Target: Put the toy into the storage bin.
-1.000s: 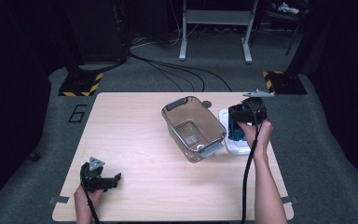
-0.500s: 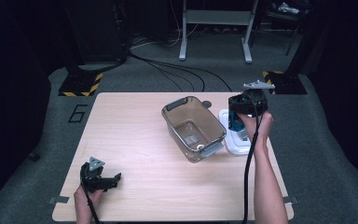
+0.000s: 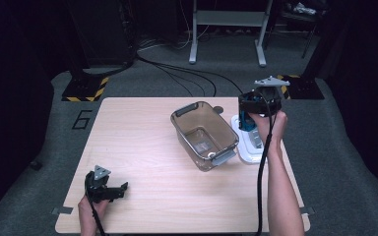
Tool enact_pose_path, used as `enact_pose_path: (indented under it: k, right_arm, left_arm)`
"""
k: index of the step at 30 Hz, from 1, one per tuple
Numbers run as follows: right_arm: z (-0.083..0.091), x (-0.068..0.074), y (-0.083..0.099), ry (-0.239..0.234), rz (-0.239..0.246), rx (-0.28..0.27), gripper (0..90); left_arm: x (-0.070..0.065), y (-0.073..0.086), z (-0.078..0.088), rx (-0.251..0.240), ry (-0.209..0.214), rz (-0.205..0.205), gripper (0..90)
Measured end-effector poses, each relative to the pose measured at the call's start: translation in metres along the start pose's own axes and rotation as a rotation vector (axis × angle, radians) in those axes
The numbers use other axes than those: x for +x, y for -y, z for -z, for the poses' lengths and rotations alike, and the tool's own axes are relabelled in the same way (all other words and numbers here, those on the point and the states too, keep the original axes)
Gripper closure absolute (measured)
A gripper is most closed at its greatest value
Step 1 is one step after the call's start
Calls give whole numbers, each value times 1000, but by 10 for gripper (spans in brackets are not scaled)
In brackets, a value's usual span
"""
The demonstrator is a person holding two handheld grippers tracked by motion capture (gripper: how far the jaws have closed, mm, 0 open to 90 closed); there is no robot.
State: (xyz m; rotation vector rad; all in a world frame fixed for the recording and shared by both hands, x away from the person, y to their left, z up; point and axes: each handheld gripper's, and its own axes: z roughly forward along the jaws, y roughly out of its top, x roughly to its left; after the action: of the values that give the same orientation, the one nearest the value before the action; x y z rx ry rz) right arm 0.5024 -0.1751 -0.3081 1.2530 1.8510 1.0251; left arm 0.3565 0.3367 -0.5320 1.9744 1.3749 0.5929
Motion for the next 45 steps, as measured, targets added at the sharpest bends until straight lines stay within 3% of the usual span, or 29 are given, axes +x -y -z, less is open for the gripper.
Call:
enact_pose_path:
  k: [18,29,39,45]
  right_arm:
    - [4,30,-27,-53,55,-38,242]
    - [6,52,-37,-124,87,-59,242]
    - [2,75,-41,-189,108,-45,241]
    - [-2,86,-38,-227,91,-33,241]
  left_arm:
    - [0,0,0,0,0,0,12]
    - [0,0,0,1,1,3,11]
    - [0,0,0,2,1,2,11]
    - [0,0,0,0,0,2,12]
